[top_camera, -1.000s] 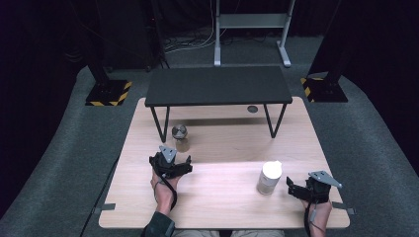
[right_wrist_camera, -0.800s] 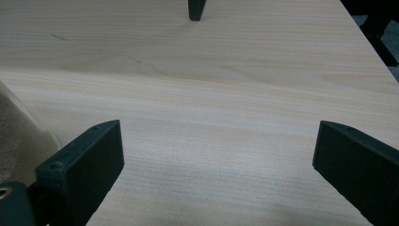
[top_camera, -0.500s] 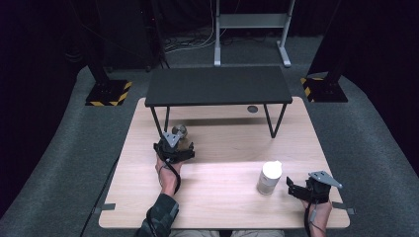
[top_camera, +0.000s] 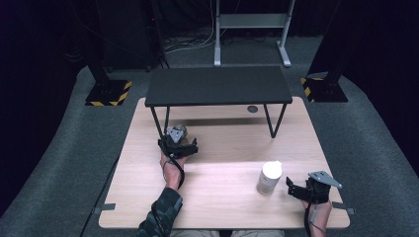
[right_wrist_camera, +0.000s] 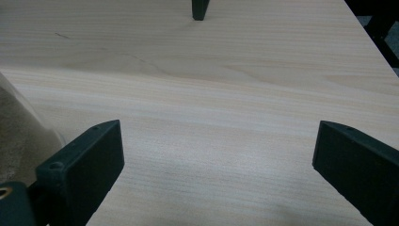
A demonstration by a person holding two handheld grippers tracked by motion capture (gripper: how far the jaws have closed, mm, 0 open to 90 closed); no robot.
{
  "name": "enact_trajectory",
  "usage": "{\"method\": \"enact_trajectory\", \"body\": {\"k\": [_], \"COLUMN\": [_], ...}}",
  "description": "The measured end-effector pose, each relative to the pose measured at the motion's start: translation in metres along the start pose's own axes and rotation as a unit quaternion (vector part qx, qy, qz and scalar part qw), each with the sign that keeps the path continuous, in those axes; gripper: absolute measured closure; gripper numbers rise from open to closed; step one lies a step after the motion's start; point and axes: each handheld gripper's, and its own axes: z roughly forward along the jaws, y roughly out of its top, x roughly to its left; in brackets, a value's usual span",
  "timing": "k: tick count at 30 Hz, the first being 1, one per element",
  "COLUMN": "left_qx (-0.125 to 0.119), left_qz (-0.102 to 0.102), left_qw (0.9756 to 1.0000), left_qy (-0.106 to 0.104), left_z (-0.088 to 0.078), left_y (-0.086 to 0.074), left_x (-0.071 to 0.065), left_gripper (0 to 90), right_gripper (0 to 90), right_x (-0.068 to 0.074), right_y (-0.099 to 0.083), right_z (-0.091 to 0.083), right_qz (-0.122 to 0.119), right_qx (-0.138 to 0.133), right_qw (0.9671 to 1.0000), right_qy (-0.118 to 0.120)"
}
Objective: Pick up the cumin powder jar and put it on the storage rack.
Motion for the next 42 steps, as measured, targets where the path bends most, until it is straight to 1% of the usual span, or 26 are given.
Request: {"method": "enact_trajectory", "body": {"k": [1, 2, 3, 4, 8, 9, 10, 11, 14, 16, 19, 22, 25, 30, 34, 36, 40, 42], "left_qx": [-0.002, -0.004, -0.005, -0.009, -0.013, -0.015, -0.015, -0.017, -0.019, -0.024, -0.025, -0.03, -0.03, -0.029, -0.026, -0.029, -0.031, -0.033], "left_qz": [-0.003, -0.008, -0.01, -0.014, -0.017, -0.024, -0.024, -0.028, -0.03, -0.032, -0.032, -0.025, -0.019, -0.02, -0.015, -0.014, -0.014, -0.01], "left_qw": [1.0, 0.9999, 0.9999, 0.9998, 0.9996, 0.9994, 0.9994, 0.9991, 0.999, 0.9987, 0.9987, 0.9987, 0.9987, 0.9987, 0.9989, 0.9989, 0.9987, 0.9987], "left_qy": [-0.007, -0.007, -0.006, -0.011, -0.018, -0.022, -0.022, -0.025, -0.028, -0.03, -0.031, -0.034, -0.035, -0.038, -0.037, -0.035, -0.037, -0.037], "left_z": [0.001, 0.0, 0.0, 0.0, -0.002, -0.002, -0.002, -0.004, -0.006, -0.01, -0.011, -0.017, -0.02, -0.025, -0.029, -0.034, -0.04, -0.043], "left_y": [-0.002, -0.002, -0.003, -0.005, -0.007, -0.009, -0.009, -0.01, -0.012, -0.015, -0.016, -0.016, -0.015, -0.016, -0.017, -0.018, -0.019, -0.019], "left_x": [0.003, 0.003, 0.003, 0.004, 0.007, 0.01, 0.01, 0.012, 0.014, 0.017, 0.017, 0.019, 0.02, 0.023, 0.027, 0.029, 0.032, 0.033], "left_gripper": [28.9, 29.7, 30.0, 30.0, 30.1, 30.1, 30.1, 30.1, 30.1, 30.1, 30.1, 30.1, 30.1, 30.1, 30.1, 30.1, 30.2, 30.1], "right_gripper": [1.2, 1.3, 1.3, 1.3, 1.3, 1.4, 1.4, 1.4, 1.4, 1.4, 1.4, 1.4, 1.5, 1.5, 1.6, 1.6, 1.6, 1.6], "right_x": [0.0, 0.0, 0.0, 0.0, 0.0, 0.0, 0.0, 0.0, 0.0, -0.001, -0.001, -0.001, -0.001, -0.001, 0.0, 0.0, 0.0, 0.0], "right_y": [0.0, 0.0, -0.001, -0.001, -0.001, -0.002, -0.002, -0.001, -0.001, -0.001, -0.001, -0.001, -0.001, 0.0, 0.0, 0.0, 0.0, 0.0], "right_z": [0.0, 0.0, -0.001, -0.001, -0.001, -0.001, -0.001, -0.001, -0.001, -0.001, -0.001, -0.001, -0.001, 0.0, 0.0, 0.0, 0.0, 0.0], "right_qz": [0.0, -0.001, -0.001, -0.002, 0.0, 0.0, 0.0, 0.0, 0.0, 0.0, 0.001, 0.002, 0.002, 0.002, 0.0, 0.001, 0.001, 0.001], "right_qx": [0.0, -0.001, -0.002, -0.003, -0.003, -0.004, -0.004, -0.003, -0.003, -0.002, -0.002, -0.002, -0.001, -0.001, 0.0, 0.0, 0.001, 0.001], "right_qw": [1.0, 1.0, 1.0, 1.0, 1.0, 1.0, 1.0, 1.0, 1.0, 1.0, 1.0, 1.0, 1.0, 1.0, 1.0, 1.0, 1.0, 1.0], "right_qy": [0.002, 0.002, 0.001, 0.001, 0.002, 0.002, 0.002, 0.001, 0.002, 0.003, 0.003, 0.003, 0.003, 0.003, 0.002, 0.001, 0.001, 0.001]}}
